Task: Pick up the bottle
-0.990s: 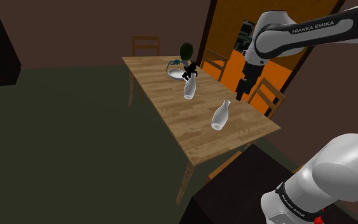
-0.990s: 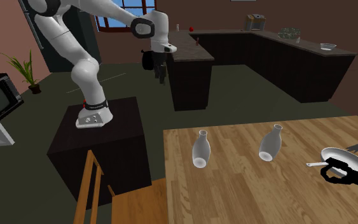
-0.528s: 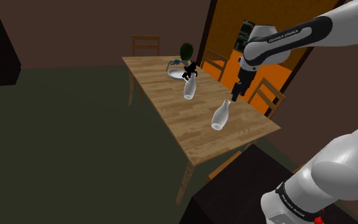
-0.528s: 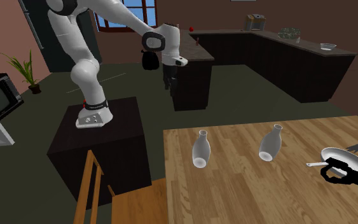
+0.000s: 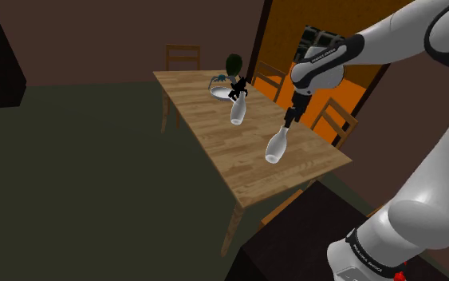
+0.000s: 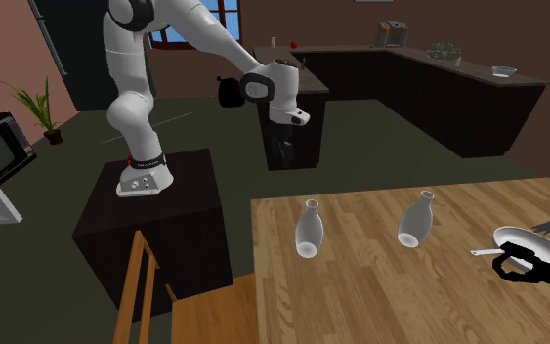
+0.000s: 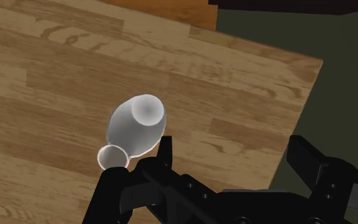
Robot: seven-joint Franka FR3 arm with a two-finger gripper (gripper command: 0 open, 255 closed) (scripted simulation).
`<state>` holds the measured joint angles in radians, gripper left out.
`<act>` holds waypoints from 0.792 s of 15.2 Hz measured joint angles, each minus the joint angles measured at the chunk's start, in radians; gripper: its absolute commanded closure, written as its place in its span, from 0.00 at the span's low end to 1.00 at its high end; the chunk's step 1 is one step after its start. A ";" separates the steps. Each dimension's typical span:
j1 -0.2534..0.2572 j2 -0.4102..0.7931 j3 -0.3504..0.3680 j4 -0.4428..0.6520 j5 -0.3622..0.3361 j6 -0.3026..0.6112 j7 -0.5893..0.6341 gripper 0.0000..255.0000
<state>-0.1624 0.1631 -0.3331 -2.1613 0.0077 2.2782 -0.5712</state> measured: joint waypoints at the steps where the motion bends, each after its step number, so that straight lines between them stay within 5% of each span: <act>1: -0.010 0.034 -0.001 0.024 0.017 0.010 -0.020 0.00; 12: -0.177 0.466 0.042 0.447 0.180 0.012 -0.199 0.00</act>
<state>-0.3392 0.6293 -0.2907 -1.7145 0.1876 2.2905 -0.7702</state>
